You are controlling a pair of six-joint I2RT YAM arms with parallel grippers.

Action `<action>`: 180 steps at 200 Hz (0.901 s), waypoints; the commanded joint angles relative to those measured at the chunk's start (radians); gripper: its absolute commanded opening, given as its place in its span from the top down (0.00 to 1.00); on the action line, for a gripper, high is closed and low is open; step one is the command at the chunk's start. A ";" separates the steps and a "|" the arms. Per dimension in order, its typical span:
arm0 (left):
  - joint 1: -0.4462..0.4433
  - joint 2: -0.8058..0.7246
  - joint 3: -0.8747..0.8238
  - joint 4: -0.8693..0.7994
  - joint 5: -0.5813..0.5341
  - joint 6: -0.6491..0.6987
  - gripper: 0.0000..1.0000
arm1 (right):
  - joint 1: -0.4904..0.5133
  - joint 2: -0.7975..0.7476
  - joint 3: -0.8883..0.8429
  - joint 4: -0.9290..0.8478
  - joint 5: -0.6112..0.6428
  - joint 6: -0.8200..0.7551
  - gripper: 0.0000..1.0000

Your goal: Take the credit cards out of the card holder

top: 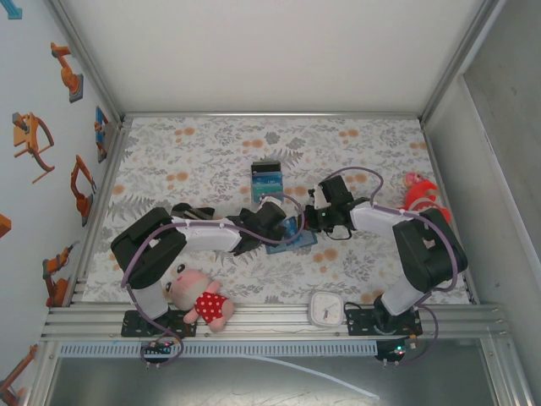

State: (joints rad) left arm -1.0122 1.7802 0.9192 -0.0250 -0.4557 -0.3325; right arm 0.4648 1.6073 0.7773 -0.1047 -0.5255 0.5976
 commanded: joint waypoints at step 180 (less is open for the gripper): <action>0.007 -0.096 -0.031 -0.037 -0.053 0.026 0.07 | 0.009 -0.125 -0.012 -0.015 0.069 -0.057 1.00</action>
State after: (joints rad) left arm -1.0119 1.7542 0.9012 -0.0288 -0.4660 -0.3340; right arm 0.4686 1.5585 0.7258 -0.0147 -0.5457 0.6155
